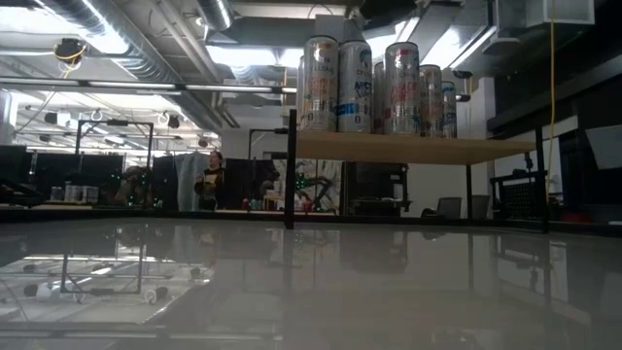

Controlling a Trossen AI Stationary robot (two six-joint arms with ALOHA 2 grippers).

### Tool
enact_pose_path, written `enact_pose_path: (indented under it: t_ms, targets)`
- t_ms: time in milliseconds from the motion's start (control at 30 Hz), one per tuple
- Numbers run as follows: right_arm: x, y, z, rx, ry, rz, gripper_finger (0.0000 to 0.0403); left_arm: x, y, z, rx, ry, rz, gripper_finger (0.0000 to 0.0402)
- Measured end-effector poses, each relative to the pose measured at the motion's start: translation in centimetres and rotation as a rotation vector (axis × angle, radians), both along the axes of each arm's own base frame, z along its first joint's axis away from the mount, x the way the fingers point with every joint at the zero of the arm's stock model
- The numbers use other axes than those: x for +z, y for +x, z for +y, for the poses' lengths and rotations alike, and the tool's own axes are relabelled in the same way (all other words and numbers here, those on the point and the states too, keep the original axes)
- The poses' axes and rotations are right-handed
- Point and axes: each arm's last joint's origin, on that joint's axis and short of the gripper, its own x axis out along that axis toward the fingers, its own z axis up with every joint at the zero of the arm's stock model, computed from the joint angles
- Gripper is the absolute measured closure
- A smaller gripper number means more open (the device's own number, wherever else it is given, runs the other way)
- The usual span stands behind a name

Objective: Place canned beverage on shelf
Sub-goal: Put the orange soda can on the shelf aligned with the orange soda cans

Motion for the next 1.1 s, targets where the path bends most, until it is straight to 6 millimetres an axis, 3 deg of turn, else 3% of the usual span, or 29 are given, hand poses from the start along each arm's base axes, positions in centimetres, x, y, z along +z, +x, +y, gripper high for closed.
enact_pose_path:
  t_ms: [300,533,833,1100]
  targets:
    - [-0.1,-0.1,-0.1,-0.002,-0.002,0.011,0.0079,0.1,1.6,0.6,0.041,0.014,-0.095,0.0147]
    - [-0.4,-0.5,-0.2,-0.010,-0.008,0.069,0.0079,0.2,5.1,1.8,0.038,0.066,-0.355,0.0154]
    - [-0.1,-1.0,-0.5,-0.088,0.018,0.121,0.0079,0.6,11.0,6.6,-0.054,0.339,-0.643,0.0154]
    - [0.1,-0.7,-2.6,-0.372,0.108,0.163,0.0079,1.8,16.0,11.4,-0.164,0.724,-0.826,0.0154]
